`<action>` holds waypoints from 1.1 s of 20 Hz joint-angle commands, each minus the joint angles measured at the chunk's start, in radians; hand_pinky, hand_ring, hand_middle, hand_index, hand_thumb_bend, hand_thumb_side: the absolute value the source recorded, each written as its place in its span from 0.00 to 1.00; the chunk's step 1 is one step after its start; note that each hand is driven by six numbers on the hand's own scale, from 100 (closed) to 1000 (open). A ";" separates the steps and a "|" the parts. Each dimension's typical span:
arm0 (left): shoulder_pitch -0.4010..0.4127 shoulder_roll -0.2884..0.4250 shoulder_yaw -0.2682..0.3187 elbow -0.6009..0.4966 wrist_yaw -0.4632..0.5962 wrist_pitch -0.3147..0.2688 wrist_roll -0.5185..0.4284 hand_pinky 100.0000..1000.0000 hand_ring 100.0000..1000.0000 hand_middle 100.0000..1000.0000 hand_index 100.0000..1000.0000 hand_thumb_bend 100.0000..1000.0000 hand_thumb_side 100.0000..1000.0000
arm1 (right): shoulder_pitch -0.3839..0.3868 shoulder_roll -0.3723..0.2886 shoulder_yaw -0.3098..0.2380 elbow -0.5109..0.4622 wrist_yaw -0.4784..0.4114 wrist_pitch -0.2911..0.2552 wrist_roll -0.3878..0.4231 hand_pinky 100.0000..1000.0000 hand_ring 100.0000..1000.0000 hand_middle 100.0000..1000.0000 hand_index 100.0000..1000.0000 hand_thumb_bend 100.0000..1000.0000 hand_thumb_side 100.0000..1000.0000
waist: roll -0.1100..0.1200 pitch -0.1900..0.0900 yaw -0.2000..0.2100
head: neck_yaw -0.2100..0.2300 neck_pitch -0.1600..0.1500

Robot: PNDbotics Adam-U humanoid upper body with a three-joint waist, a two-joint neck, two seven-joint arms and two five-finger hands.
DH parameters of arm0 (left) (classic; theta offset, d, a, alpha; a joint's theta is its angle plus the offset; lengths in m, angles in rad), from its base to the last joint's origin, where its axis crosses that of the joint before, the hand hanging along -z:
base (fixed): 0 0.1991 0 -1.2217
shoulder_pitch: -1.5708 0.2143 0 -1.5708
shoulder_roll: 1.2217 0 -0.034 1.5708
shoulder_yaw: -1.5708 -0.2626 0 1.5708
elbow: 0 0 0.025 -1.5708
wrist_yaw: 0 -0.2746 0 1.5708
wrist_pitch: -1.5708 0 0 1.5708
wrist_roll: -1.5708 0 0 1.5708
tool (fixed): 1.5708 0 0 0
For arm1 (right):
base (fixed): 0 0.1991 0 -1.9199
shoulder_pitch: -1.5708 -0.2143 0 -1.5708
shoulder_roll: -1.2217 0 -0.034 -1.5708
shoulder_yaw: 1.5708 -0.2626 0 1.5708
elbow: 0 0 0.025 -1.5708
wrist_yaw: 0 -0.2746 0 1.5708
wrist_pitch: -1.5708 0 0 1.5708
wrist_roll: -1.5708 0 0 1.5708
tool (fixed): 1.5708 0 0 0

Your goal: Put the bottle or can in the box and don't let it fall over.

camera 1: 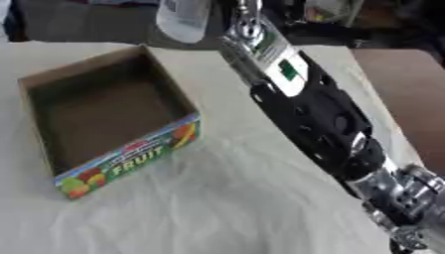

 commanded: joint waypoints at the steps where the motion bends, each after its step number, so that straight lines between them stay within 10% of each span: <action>1: 0.003 0.025 0.016 -0.021 0.002 0.022 0.004 1.00 0.96 0.80 0.68 0.35 0.43 | -0.035 -0.017 -0.003 -0.022 -0.004 0.014 0.004 0.73 0.25 0.09 0.00 0.00 0.41 | 0.003 -0.018 0.005 | -0.015 0.009; 10: -0.035 -0.015 -0.007 0.080 0.004 0.136 -0.049 1.00 0.97 0.81 0.68 0.32 0.46 | -0.037 0.026 0.051 -0.124 -0.028 0.126 0.019 0.73 0.28 0.10 0.00 0.00 0.41 | -0.022 -0.027 0.045 | -0.090 0.029; 22: -0.042 -0.037 0.002 0.184 -0.001 0.137 -0.067 1.00 0.97 0.81 0.68 0.33 0.47 | 0.000 0.072 0.098 -0.024 0.077 0.068 0.082 0.83 0.56 0.28 0.07 0.00 0.41 | -0.045 -0.015 0.066 | -0.111 0.013</action>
